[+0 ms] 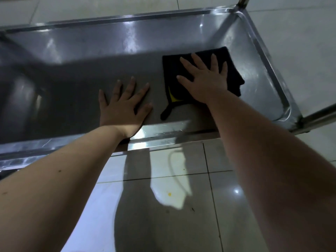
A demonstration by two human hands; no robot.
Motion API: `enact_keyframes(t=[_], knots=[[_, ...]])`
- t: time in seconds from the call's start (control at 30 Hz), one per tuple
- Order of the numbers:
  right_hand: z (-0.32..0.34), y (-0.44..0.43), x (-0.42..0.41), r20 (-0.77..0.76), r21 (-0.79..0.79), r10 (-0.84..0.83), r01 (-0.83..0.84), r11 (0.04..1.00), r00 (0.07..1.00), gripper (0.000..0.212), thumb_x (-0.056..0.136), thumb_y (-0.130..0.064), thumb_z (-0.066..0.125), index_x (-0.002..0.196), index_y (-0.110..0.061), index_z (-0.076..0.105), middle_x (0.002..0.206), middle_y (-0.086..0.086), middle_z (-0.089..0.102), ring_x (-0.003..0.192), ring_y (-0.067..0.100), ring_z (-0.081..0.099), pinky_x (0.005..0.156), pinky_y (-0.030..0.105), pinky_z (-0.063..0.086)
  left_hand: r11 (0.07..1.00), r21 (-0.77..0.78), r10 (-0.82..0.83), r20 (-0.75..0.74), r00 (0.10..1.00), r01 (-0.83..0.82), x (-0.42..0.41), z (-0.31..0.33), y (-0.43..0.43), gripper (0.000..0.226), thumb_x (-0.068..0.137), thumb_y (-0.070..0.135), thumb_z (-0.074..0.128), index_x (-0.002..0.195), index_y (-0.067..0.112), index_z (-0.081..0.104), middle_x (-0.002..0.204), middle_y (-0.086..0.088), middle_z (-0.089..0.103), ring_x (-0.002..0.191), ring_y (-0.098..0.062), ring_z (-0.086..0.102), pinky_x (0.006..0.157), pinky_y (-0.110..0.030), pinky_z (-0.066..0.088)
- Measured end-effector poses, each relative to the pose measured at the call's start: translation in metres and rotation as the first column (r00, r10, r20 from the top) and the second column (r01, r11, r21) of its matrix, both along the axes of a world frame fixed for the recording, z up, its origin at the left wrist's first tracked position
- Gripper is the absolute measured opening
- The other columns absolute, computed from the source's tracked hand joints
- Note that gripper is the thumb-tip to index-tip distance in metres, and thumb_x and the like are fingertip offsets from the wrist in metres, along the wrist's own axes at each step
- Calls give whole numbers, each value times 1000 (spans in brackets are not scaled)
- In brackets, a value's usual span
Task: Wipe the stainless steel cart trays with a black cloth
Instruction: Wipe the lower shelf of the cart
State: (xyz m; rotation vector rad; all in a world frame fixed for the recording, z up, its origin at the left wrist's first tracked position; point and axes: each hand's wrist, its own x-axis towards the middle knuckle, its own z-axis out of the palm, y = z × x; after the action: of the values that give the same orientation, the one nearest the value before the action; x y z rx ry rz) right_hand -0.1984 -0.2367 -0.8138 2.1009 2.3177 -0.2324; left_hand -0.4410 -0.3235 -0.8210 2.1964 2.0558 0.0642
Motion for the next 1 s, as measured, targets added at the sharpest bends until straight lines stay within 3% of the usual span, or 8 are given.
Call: enact_keyframes(t=[0.17, 0.27, 0.5, 0.73, 1.0], knots=[[5, 10, 83, 29, -61, -242, 244, 968, 970, 65, 90, -75, 20, 150, -54, 6, 164, -13, 1, 148, 38, -8, 114, 63, -6, 1000, -1, -2, -5, 1000, 2, 1, 1, 0, 56, 94, 70, 17, 147, 60, 2, 164, 16, -1, 151, -22, -4, 116, -61, -6], [5, 13, 75, 36, -72, -301, 303, 950, 953, 64, 92, -73, 19, 150, -53, 3, 164, -13, -2, 147, 40, -11, 112, 66, -8, 1000, -1, -16, -25, 1000, 16, 3, 1, 1, 56, 94, 69, 14, 147, 59, 0, 164, 16, -3, 151, -24, -5, 115, -63, -6], [0, 3, -57, 5, -25, 140, -140, 990, 990, 61, 93, -71, 17, 150, -53, 2, 164, -14, -3, 148, 40, -12, 112, 66, -10, 1000, -14, -8, -41, 999, 7, 1, 2, -1, 58, 94, 65, 13, 149, 56, -2, 164, 15, -4, 151, -23, -6, 115, -64, -5], [-3, 11, -41, -19, -5, 117, -117, 993, 993, 66, 89, -76, 19, 149, -54, 3, 163, -16, -2, 149, 36, -11, 114, 62, -8, 1000, 3, -10, -6, 1000, 10, 4, 0, 3, 58, 94, 67, 17, 149, 57, 1, 164, 16, -2, 151, -21, -5, 115, -62, -6], [2, 39, 49, 7, -15, -135, 135, 991, 991, 67, 89, -77, 21, 150, -54, 7, 163, -15, 5, 149, 36, -4, 113, 64, -2, 1000, 5, -6, 9, 1000, 6, 8, 2, 2, 58, 91, 71, 13, 147, 60, 2, 164, 17, -1, 151, -20, -5, 116, -61, -7]])
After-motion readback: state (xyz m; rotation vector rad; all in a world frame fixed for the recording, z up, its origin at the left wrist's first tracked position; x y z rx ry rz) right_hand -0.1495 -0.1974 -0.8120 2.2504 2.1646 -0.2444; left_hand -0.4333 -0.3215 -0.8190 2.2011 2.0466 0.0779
